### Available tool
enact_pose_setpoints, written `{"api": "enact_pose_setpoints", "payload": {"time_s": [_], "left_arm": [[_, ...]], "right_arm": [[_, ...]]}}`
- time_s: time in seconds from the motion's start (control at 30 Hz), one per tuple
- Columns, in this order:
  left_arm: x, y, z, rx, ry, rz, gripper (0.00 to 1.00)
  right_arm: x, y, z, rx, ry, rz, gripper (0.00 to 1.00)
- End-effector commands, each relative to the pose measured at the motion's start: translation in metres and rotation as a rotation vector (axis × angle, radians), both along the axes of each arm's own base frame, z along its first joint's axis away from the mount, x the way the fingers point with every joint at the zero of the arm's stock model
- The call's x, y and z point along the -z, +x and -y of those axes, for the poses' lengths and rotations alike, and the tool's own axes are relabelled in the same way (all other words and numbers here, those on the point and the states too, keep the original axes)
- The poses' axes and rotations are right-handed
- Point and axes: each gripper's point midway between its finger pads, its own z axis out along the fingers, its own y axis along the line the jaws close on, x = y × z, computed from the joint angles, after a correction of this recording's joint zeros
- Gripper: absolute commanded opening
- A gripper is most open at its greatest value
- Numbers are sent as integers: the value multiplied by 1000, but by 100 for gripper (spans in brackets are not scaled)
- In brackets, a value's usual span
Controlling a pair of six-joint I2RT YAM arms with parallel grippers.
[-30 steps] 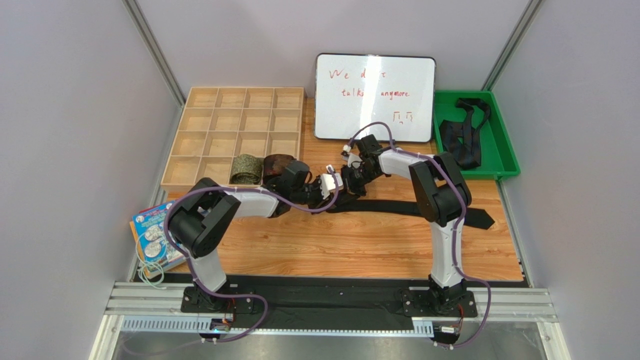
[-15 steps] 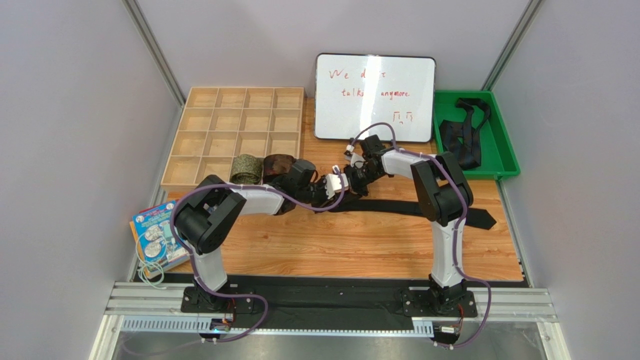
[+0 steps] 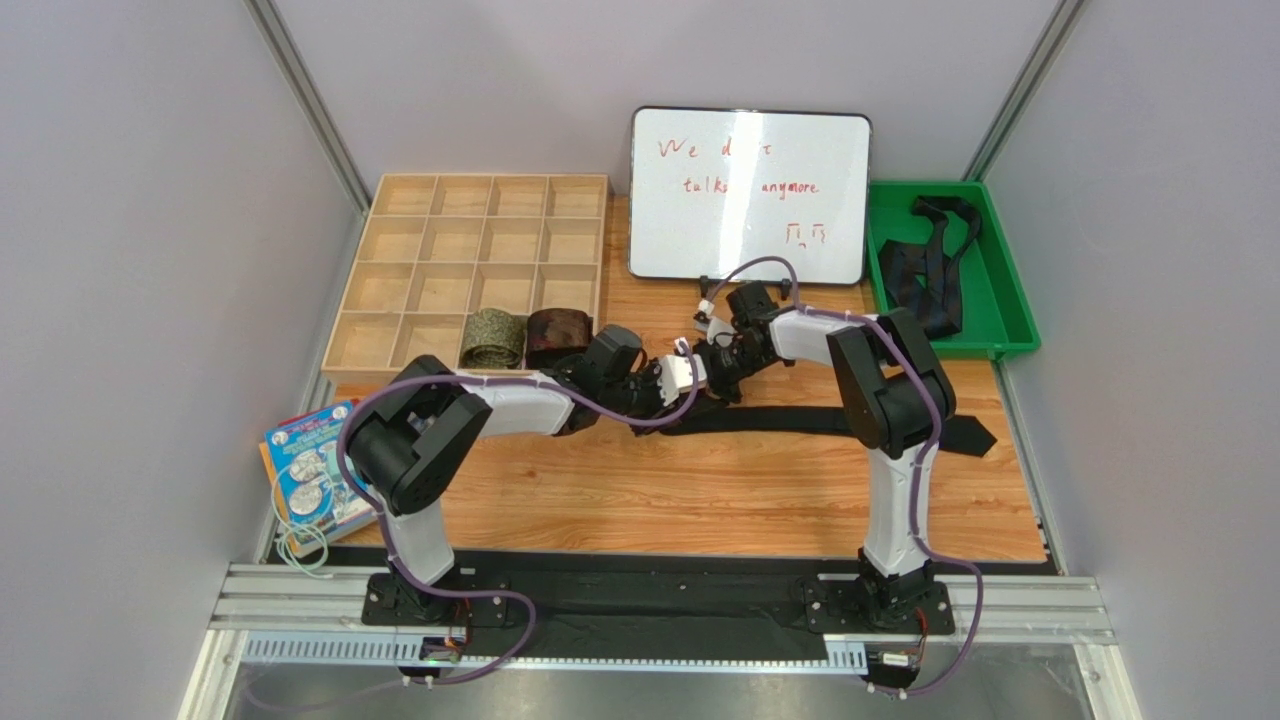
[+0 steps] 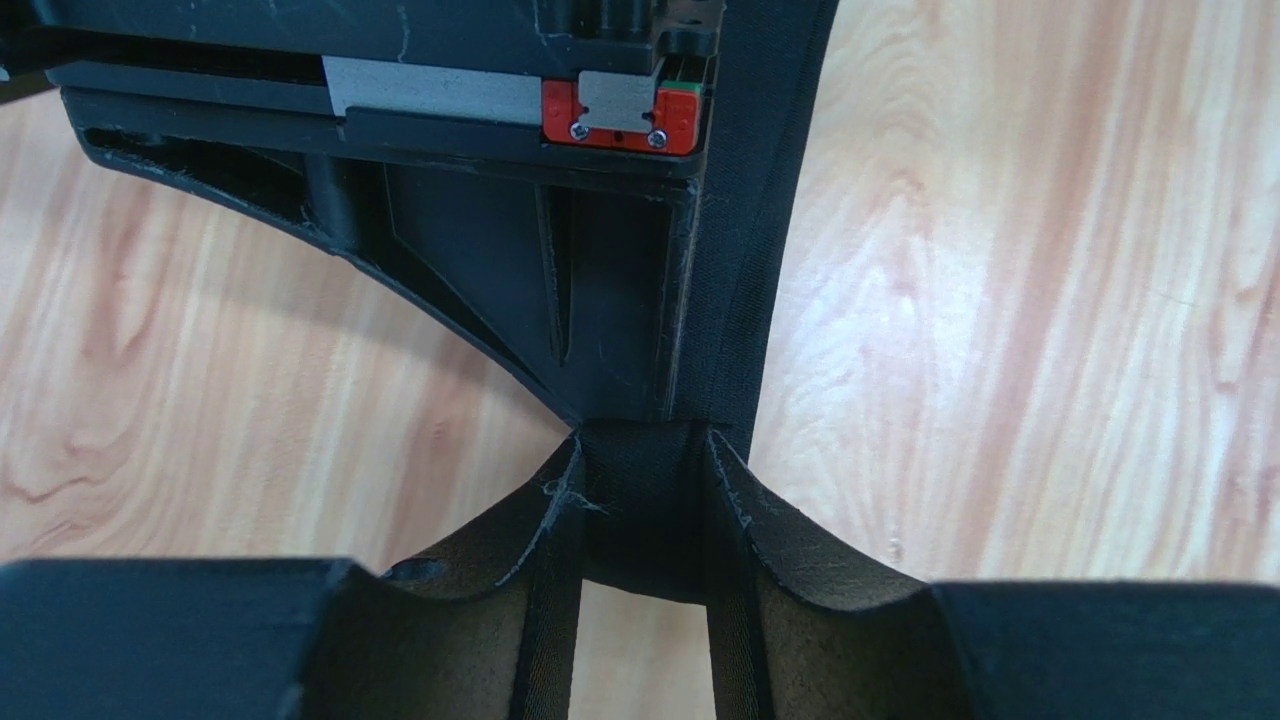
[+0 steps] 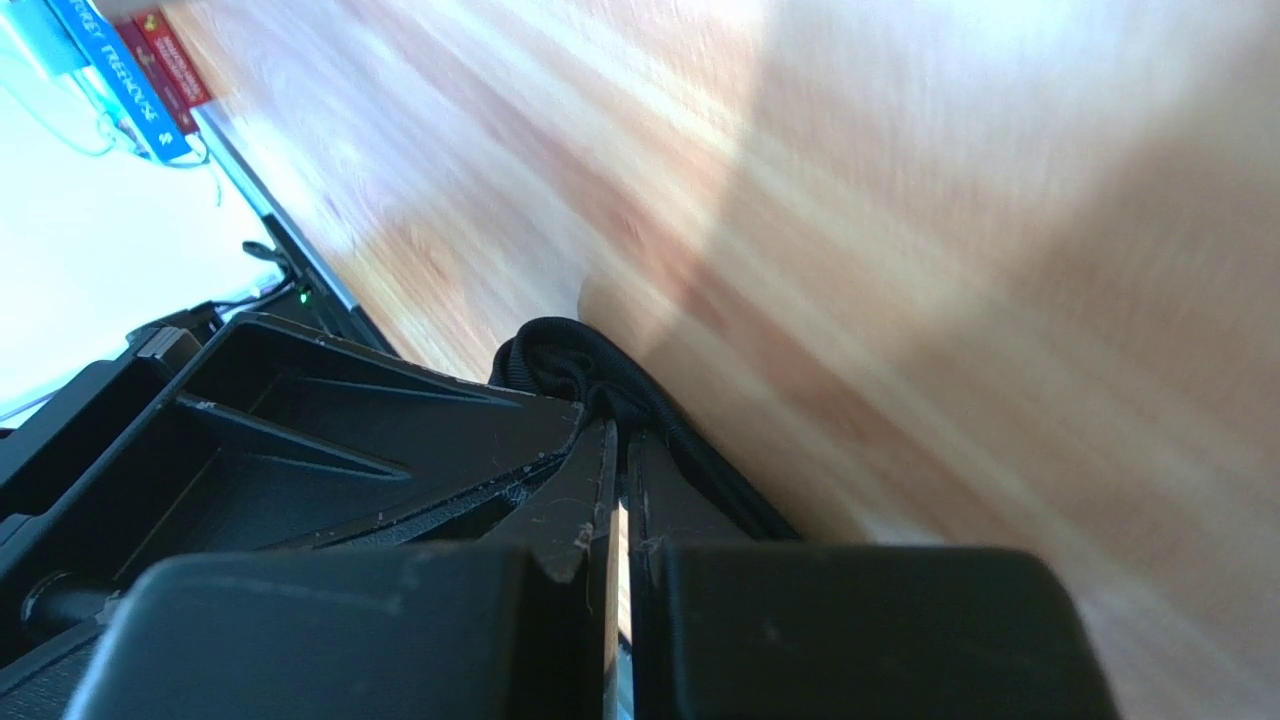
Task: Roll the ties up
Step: Roll the tie at the center of the board.
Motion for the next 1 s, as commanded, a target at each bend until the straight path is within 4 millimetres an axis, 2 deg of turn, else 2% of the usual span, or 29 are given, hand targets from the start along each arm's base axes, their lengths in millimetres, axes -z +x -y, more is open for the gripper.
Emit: {"api": "enact_pose_setpoints", "payload": {"time_s": [0.0,0.1,0.27,0.5,0.97], "left_arm": [[40,-31,-10,-27,104,-113,37],[54,-35,-11,-42,132,-132,37],[83,-39,-27,-80,227,-154,36],[103,-40,-40,-116,315,-177,34],[122,-52,-47,-100,421,-218,31]], "right_arm": [[18,-41,1,-48,-43,-89,0],[11,-37,-2,-58,-15,-64,0],[-17,-17,-4,-57,45,23,1],[-45,-18,-4,-79,104,30,1],[-76,2,39,-38,123,59,6]]}}
